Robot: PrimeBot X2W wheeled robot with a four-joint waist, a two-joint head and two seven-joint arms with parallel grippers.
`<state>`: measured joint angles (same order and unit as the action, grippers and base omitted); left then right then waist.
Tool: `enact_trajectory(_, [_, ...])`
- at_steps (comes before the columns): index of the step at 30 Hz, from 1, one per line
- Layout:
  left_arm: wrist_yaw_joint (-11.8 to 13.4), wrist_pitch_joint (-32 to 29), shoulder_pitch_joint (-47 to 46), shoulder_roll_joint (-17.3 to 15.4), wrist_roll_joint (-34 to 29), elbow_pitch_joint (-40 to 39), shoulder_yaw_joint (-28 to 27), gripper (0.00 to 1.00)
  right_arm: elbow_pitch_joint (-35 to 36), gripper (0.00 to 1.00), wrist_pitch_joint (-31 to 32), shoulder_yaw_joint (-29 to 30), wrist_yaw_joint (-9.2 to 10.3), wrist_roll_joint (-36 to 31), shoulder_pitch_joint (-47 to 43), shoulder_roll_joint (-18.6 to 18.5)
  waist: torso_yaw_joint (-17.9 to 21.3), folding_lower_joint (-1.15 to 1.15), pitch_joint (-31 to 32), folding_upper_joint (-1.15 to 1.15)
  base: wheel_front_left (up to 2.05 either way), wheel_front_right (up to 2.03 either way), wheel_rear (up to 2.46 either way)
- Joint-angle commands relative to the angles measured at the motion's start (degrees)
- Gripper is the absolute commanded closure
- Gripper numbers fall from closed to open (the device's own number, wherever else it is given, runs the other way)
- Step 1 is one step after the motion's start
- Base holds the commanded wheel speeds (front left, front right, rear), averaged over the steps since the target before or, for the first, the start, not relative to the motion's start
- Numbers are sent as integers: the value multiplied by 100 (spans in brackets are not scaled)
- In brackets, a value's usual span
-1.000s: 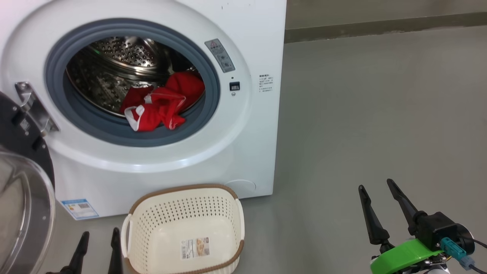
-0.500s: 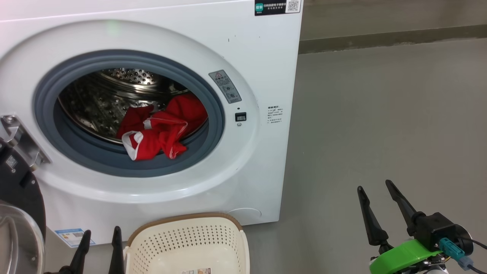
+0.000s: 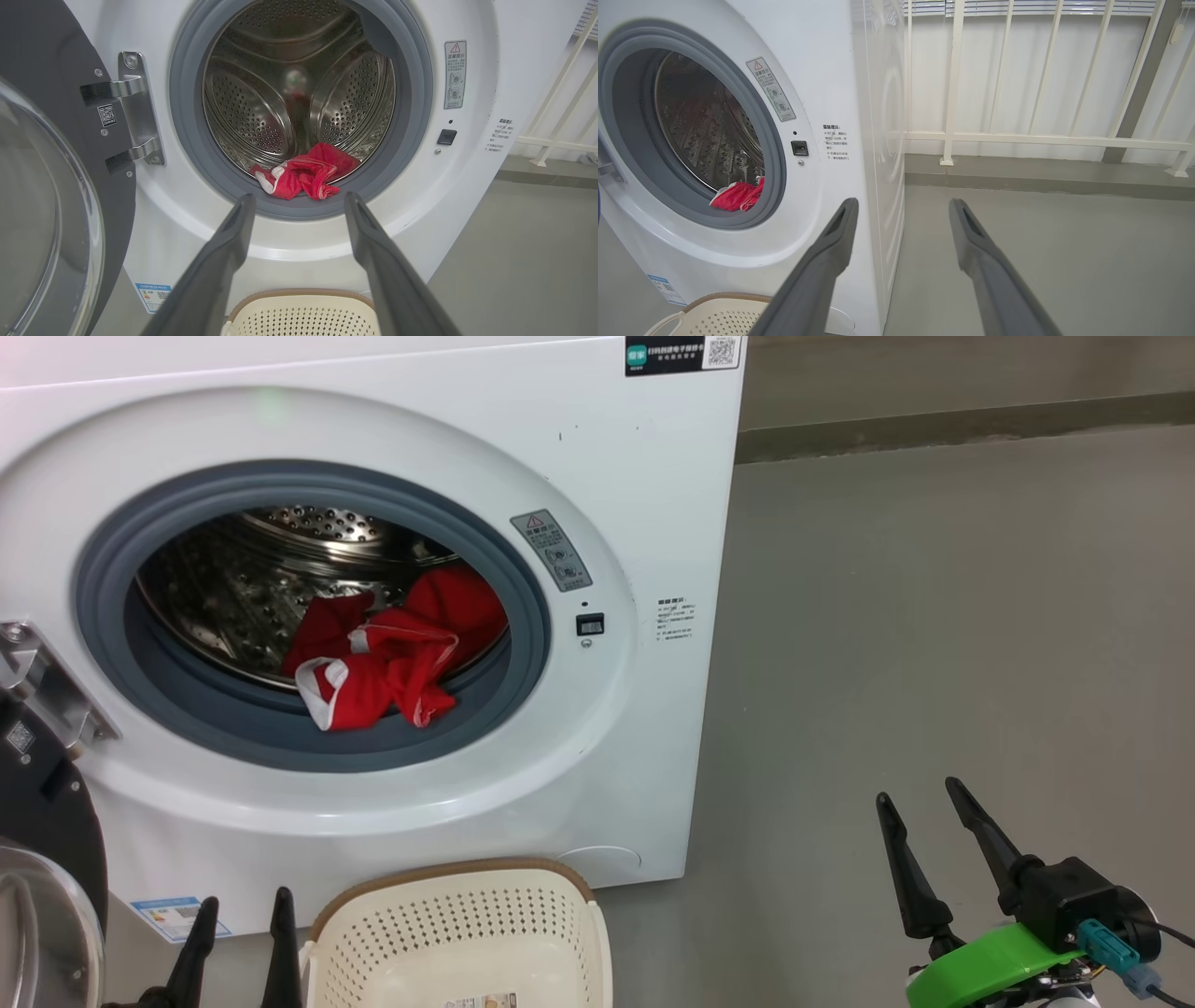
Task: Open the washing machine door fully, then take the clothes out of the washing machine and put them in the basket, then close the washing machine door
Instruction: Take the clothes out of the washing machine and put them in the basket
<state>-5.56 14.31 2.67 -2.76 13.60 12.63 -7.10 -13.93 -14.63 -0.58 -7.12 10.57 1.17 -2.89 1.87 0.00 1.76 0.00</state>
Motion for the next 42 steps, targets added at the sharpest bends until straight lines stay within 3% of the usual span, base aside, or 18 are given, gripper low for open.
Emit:
enact_trajectory(1, [1, 69, -121, -40, -83, -179, -189, 0, 133, 0, -37, -129, -36, 63, 135, -39, -4, 0, -8, 0, 0, 0, 0])
enact_trajectory(9, [1, 69, -172, -27, -80, -217, -175, 0, 149, 0, -37, -102, -36, 44, 164, -40, -45, 0, -92, 0, 0, 0, 0])
enact_trajectory(14, [158, 69, -472, -29, -68, -22, -243, 0, 172, 0, -37, -127, -36, 75, 190, -35, -117, 0, -228, 0, 0, 0, 0])
enact_trajectory(22, [80, -38, -1248, -131, 13, 563, -121, 0, 237, 0, -37, -175, -36, 91, 397, -80, -202, 0, -633, 0, 0, 0, 0])
enact_trajectory(42, [55, -108, -4138, -516, -45, 2466, 256, 0, 497, 0, -37, -229, -36, 94, 1162, -292, -99, 0, -2151, 0, 0, 0, 0])
